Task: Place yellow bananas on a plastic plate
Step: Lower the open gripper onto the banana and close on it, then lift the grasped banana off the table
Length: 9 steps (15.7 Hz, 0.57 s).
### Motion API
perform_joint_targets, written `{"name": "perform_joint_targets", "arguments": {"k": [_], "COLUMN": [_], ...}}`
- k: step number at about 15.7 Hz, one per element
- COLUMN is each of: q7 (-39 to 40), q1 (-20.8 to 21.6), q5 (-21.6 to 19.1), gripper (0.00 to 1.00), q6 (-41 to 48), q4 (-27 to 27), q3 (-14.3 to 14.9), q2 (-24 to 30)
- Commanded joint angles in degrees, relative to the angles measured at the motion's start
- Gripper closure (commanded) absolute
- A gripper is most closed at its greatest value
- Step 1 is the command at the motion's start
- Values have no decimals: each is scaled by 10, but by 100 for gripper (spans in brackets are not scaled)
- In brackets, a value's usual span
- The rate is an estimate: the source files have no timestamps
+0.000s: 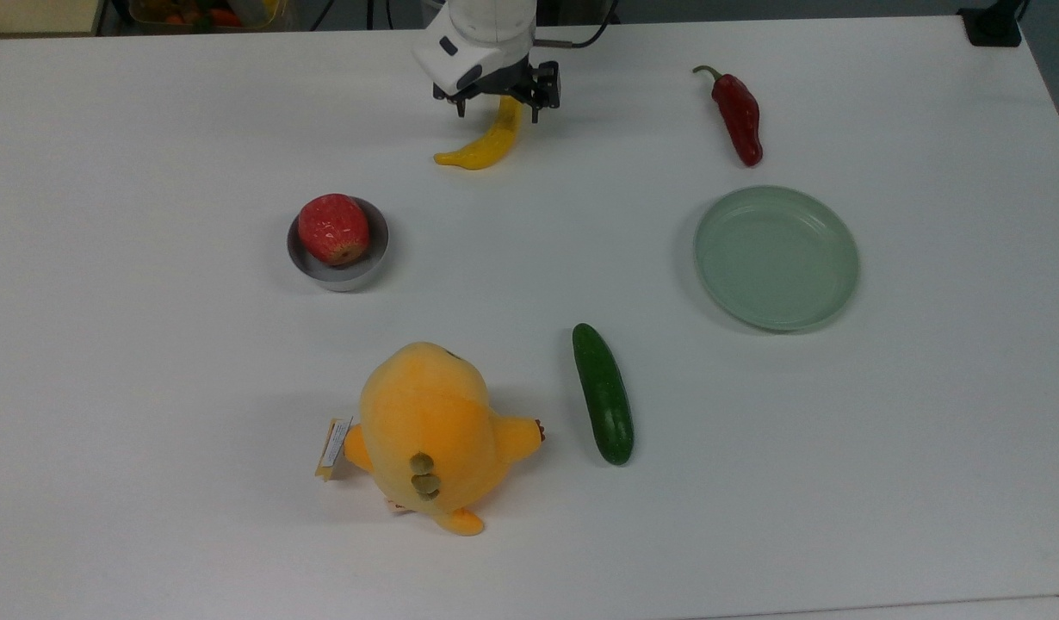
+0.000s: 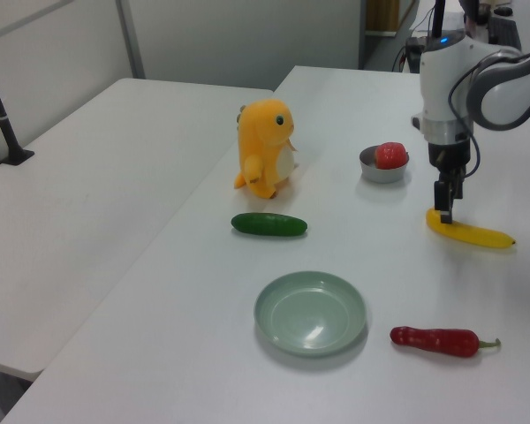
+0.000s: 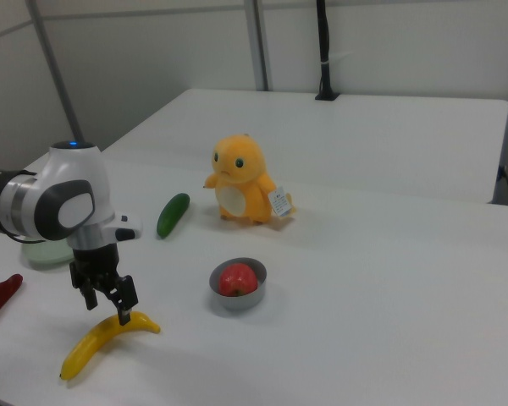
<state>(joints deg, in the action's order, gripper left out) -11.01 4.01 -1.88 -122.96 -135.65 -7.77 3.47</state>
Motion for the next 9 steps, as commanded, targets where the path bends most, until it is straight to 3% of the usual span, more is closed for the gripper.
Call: {"name": "perform_joint_targets", "arguments": {"k": [1,5,6,7,8,9], "q7": [-23,-33,-34,-34,-34,-34], "q1": [2,2,2,3,4,8], "q5": [-10,-10,-10,-10,-4,-4], "gripper": [0,2,8,21,45,50], "q6": [-28,-26,-27,-28,-27,-27], "q4": [-1,-2,-2,-2,-1,-2], "q3": [-6,-6,-6,-6,-6,-6], "q2": [-27,-36,-38,-41,-42,-43]}}
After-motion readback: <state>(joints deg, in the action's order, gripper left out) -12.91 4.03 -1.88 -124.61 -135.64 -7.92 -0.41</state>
